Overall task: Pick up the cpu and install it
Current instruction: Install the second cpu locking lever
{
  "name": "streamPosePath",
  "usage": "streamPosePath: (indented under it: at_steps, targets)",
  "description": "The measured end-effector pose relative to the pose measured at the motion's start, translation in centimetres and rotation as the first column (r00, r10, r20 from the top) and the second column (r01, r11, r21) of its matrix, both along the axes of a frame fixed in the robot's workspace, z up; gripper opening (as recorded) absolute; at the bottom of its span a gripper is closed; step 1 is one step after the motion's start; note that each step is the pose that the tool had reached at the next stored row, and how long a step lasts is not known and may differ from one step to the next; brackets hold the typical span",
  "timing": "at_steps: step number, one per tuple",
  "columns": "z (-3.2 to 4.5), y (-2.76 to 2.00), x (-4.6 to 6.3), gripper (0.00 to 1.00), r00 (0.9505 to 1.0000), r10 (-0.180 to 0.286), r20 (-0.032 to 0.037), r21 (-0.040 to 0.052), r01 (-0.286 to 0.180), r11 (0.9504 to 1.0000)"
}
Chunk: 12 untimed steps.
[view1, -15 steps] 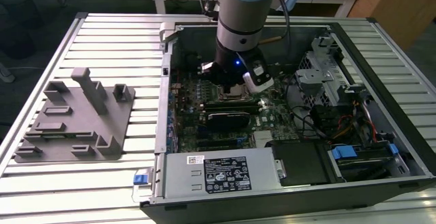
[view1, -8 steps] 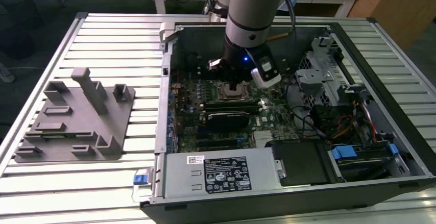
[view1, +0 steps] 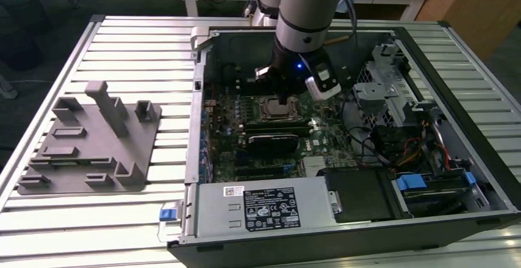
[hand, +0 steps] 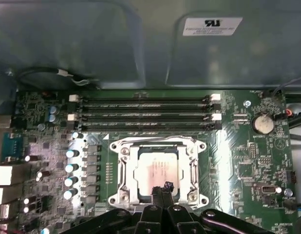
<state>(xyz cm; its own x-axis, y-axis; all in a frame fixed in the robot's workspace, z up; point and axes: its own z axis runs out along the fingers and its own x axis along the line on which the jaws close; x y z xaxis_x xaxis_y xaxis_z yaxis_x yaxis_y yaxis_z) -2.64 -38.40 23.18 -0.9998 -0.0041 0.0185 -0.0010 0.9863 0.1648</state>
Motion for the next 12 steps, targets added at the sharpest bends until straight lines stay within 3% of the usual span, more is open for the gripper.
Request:
streamPosePath:
  at_steps: [6, 12]
  targets:
    - [-0.01, 0.51, 0.3, 0.11, 1.0, 0.0, 0.0001, 0.0001, 0.0, 1.0]
    - [-0.01, 0.58, 0.31, 0.11, 1.0, 0.0, 0.0001, 0.0001, 0.0, 1.0]
